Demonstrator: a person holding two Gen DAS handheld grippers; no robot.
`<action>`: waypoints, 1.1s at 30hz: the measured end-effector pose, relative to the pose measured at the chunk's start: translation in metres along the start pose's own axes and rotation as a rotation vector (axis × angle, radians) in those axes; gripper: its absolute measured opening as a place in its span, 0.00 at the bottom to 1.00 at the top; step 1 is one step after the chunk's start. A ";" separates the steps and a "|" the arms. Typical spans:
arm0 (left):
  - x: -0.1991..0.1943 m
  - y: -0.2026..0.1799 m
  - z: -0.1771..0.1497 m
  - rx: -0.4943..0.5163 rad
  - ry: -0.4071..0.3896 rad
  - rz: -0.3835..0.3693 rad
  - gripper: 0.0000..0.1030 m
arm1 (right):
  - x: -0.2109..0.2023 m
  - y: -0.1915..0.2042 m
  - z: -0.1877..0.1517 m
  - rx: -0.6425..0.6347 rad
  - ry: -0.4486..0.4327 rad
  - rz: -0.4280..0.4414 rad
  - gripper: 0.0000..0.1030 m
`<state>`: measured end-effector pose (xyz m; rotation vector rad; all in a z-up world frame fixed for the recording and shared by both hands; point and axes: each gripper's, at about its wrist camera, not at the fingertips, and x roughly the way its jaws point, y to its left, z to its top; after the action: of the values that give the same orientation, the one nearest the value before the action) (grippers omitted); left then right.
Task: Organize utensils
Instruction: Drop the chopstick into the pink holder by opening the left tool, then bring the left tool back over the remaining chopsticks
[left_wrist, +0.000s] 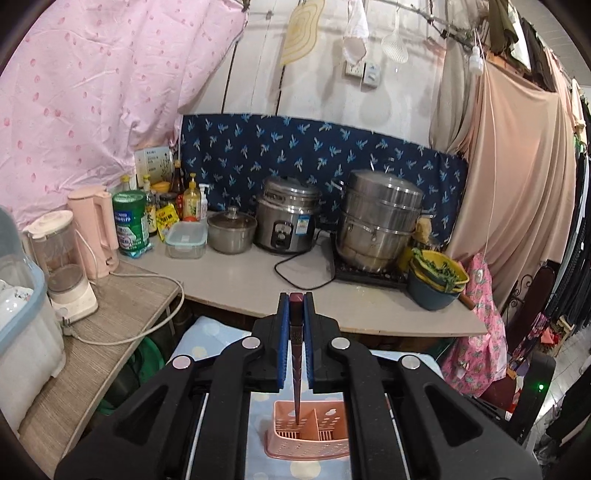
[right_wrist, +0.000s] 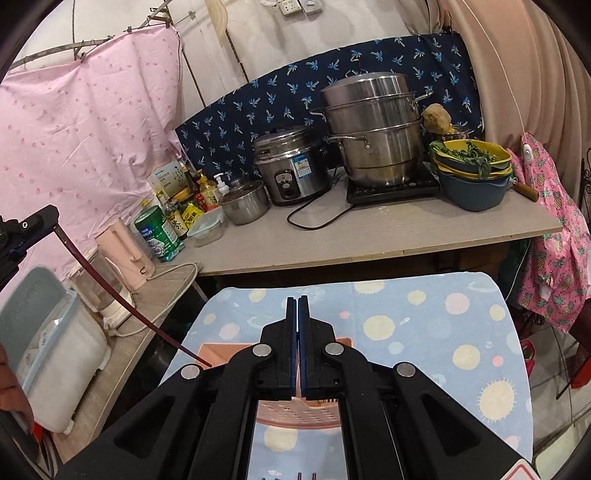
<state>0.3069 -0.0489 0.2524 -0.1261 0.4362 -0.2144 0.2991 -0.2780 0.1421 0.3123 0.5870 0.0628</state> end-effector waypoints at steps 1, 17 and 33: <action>0.005 0.000 -0.005 0.004 0.010 0.005 0.07 | 0.007 -0.002 -0.001 -0.001 0.009 -0.006 0.02; 0.010 0.014 -0.031 0.024 0.054 0.070 0.45 | -0.002 -0.007 -0.013 -0.028 -0.015 -0.037 0.26; -0.061 0.031 -0.090 0.088 0.121 0.127 0.48 | -0.091 0.019 -0.089 -0.091 -0.008 -0.063 0.45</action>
<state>0.2198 -0.0115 0.1905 0.0011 0.5520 -0.1162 0.1748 -0.2486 0.1267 0.2056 0.5836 0.0274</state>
